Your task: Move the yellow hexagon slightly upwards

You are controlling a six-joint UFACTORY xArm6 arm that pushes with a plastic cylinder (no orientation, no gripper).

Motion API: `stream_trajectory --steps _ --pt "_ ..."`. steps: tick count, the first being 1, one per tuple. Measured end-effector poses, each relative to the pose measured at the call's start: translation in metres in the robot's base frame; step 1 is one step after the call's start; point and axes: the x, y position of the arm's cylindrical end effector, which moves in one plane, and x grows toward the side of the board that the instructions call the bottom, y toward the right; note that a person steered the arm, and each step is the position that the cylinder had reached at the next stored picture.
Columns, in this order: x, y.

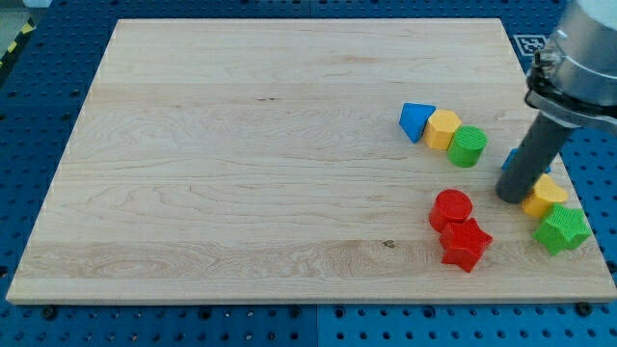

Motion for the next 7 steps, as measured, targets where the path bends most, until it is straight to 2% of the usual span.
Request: stream_trajectory --steps 1,2,3,5,7 --pt "0.000 0.002" --pt "-0.005 -0.020" --pt "-0.026 -0.028" --pt "-0.036 -0.028" --pt "-0.081 -0.018"
